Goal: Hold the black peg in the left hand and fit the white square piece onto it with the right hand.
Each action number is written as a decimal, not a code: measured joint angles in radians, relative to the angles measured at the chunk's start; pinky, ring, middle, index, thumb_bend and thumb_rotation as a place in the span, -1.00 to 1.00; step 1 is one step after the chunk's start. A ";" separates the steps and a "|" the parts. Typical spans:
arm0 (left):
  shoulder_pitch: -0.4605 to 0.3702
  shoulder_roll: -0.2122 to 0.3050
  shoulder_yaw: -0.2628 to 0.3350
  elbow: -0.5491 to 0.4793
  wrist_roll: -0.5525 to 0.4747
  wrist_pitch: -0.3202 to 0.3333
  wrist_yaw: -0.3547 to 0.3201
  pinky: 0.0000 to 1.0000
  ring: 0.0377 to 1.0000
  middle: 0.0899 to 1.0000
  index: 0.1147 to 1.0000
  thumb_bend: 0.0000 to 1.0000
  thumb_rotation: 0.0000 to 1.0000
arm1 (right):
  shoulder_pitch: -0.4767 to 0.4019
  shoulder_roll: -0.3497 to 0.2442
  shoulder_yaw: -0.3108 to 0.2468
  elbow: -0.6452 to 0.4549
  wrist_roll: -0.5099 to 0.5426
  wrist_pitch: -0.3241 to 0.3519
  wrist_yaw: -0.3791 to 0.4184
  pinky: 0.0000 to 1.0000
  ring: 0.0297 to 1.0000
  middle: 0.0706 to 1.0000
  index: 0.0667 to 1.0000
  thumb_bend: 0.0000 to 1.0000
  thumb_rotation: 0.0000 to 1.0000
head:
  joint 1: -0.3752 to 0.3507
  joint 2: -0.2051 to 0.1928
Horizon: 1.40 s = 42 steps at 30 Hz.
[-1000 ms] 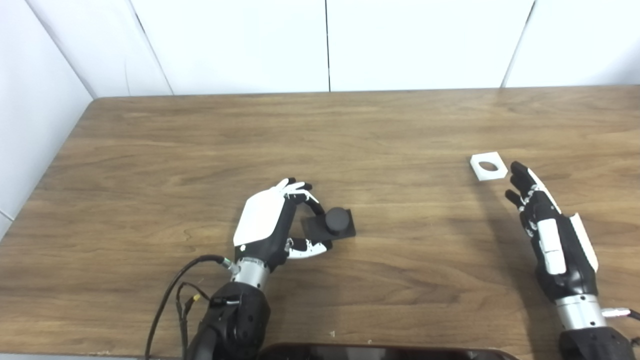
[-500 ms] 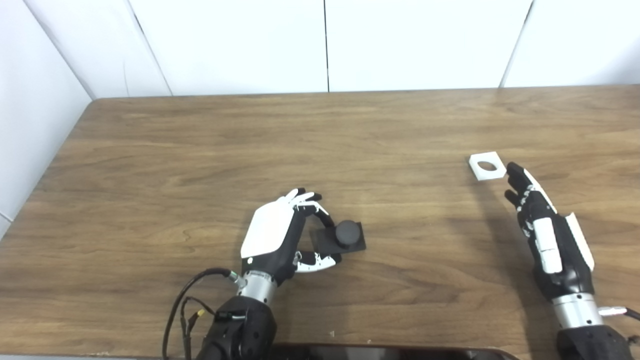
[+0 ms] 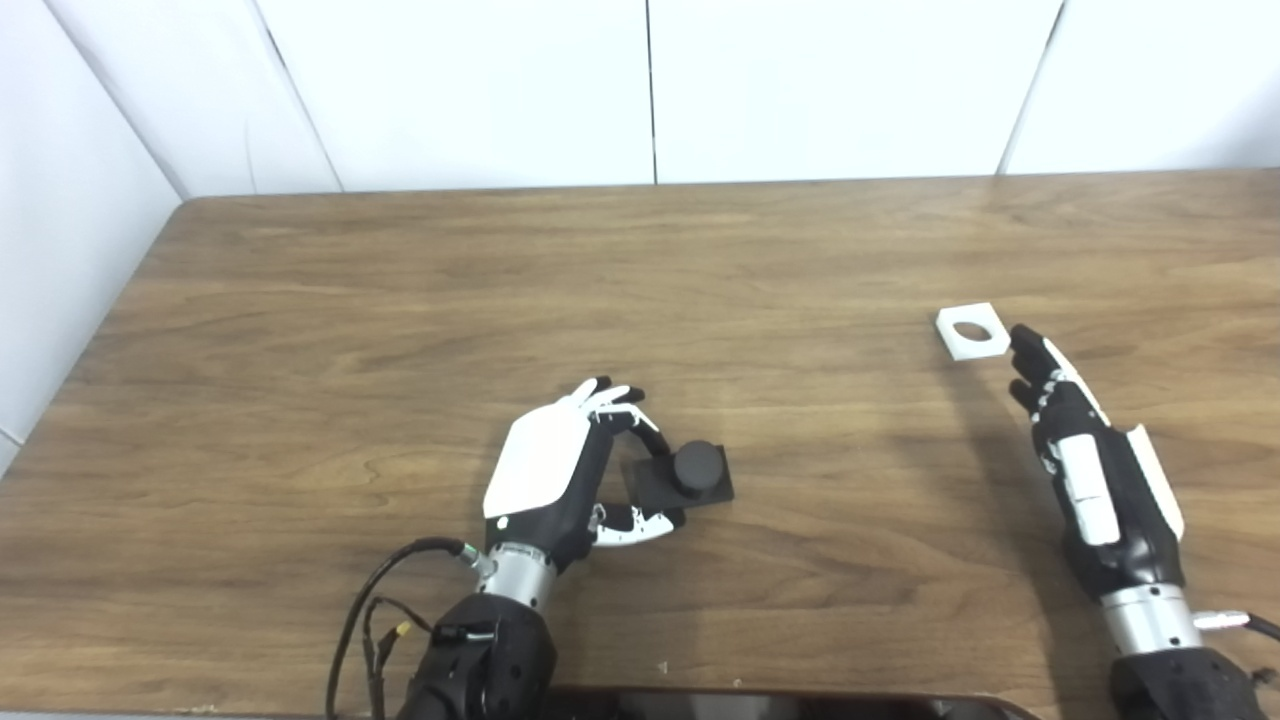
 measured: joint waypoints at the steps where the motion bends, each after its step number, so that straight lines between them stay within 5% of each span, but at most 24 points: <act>1: 0.000 0.000 0.001 0.000 -0.001 -0.001 0.000 0.85 0.88 0.68 -0.15 0.00 -0.85 | -0.001 0.000 0.000 -0.001 -0.001 0.002 0.000 0.74 0.86 0.89 0.83 0.23 0.55 | 0.000 0.000; 4: 0.002 -0.002 0.007 0.001 -0.007 -0.004 0.001 0.86 0.88 0.67 -0.15 0.00 -0.85 | -0.012 -0.005 -0.004 -0.009 -0.066 0.051 -0.017 0.61 0.76 0.80 0.74 0.22 0.19 | -0.005 0.000; 8: 0.004 -0.004 0.010 0.001 -0.007 -0.005 0.001 0.88 0.89 0.68 -0.15 0.00 -0.85 | -0.066 -0.039 -0.006 -0.012 -0.177 0.096 -0.035 0.79 0.84 0.82 0.65 0.35 -0.16 | -0.005 0.000; 15: 0.006 -0.008 0.013 0.001 -0.016 -0.010 0.002 0.88 0.89 0.68 -0.15 0.00 -0.85 | -0.260 -0.130 -0.007 -0.018 -0.265 0.197 -0.032 0.83 0.88 0.82 0.51 0.53 -0.26 | -0.002 0.000; 21: 0.006 -0.008 0.014 0.007 -0.021 -0.017 0.013 0.88 0.88 0.69 -0.15 0.00 -0.85 | -0.325 -0.174 0.040 0.056 -0.362 0.241 -0.018 0.88 0.90 0.82 0.43 0.70 -0.31 | -0.002 0.000; 32: 0.014 -0.010 0.018 0.013 -0.021 -0.037 0.030 0.91 0.88 0.69 -0.15 0.00 -0.85 | -0.466 -0.274 0.104 0.250 -0.443 0.234 0.009 0.93 1.00 0.89 0.35 0.81 -0.35 | -0.028 -0.006; 42: 0.014 -0.009 0.027 0.015 -0.024 -0.045 0.028 0.92 0.90 0.70 -0.15 0.00 -0.85 | -0.525 -0.339 0.149 0.277 -0.459 0.244 0.100 1.00 1.00 0.90 0.31 0.87 -0.45 | -0.048 -0.009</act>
